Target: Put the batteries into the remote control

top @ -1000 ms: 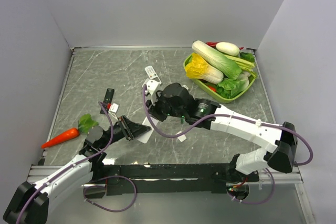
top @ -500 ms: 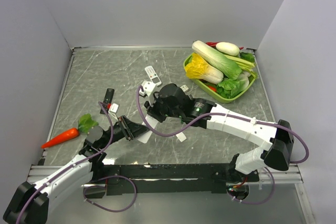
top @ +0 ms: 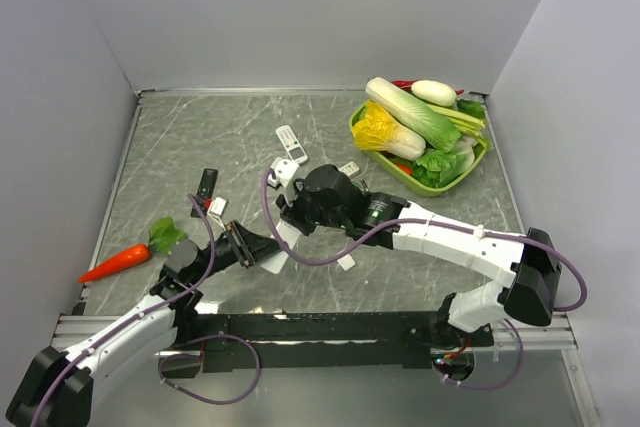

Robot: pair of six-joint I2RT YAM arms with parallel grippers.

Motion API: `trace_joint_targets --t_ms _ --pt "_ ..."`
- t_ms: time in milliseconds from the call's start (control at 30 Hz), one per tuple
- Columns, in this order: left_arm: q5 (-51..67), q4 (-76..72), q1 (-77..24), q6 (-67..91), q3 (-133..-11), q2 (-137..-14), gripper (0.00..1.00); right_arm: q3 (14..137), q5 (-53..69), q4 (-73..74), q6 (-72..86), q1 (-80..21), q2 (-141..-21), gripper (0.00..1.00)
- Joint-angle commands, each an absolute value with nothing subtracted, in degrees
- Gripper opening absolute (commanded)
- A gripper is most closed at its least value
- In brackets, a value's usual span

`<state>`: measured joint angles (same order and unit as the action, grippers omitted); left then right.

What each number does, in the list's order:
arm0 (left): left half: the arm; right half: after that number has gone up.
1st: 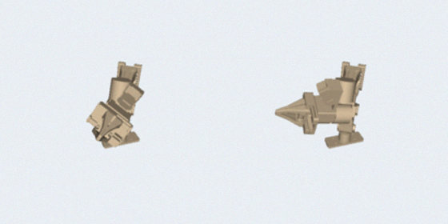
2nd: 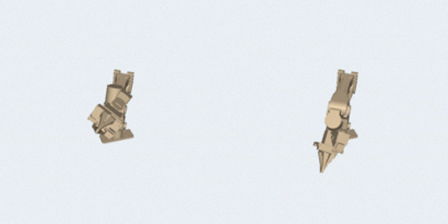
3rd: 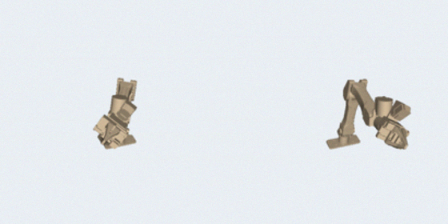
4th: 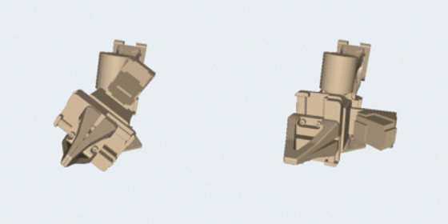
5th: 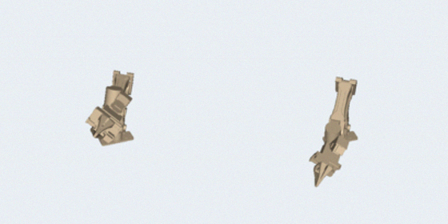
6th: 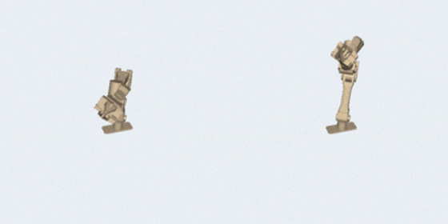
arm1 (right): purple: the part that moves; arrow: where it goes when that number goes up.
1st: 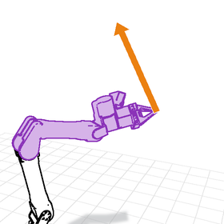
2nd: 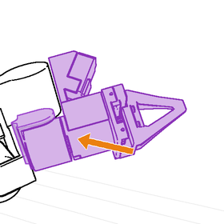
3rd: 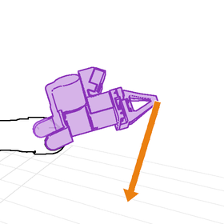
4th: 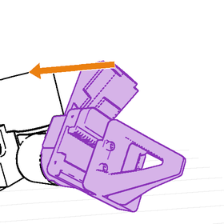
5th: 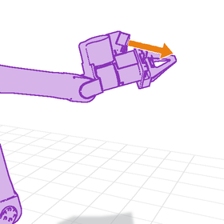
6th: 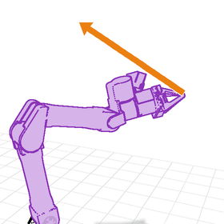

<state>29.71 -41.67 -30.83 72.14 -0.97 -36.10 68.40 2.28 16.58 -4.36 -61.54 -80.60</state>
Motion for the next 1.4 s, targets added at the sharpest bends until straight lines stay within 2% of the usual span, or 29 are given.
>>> trace_joint_targets --t_ms 0,167,433,733,867,1100,1200,1233,1367 --pt "29.00 -54.22 -31.03 74.44 4.31 -34.54 0.02 63.64 0.45 15.91 -5.10 -61.96 -79.37 0.12" --pt "28.48 -54.23 -30.94 74.79 4.22 -33.32 0.02 59.77 0.09 13.45 -5.36 -61.96 -78.58 0.08" --pt "27.95 -52.65 -31.03 74.27 3.78 -31.20 0.02 56.70 0.09 11.78 -7.38 -62.14 -77.52 0.08" --pt "28.74 -45.27 -31.03 69.36 1.94 -31.81 0.02 59.40 -0.88 15.11 -8.88 -63.81 -76.73 0.10" --pt "28.83 -43.77 -31.03 67.50 2.55 -32.78 0.02 61.96 -0.35 16.70 -5.99 -63.81 -73.13 0.15" --pt "30.50 -45.00 -31.03 65.92 2.55 -35.42 0.02 64.69 5.44 18.98 -0.97 -59.78 -66.72 0.34" --pt "31.11 -45.70 -31.03 65.74 2.29 -35.60 0.02 63.64 12.20 18.55 1.74 -55.65 -64.96 0.43" --pt "31.29 -45.62 -31.03 65.66 2.20 -35.60 0.02 63.02 16.48 18.46 2.71 -54.50 -64.52 0.49" --pt "32.34 -46.31 -31.02 65.39 1.93 -35.33 0.02 61.79 22.57 18.54 4.31 -50.02 -64.68 0.59"
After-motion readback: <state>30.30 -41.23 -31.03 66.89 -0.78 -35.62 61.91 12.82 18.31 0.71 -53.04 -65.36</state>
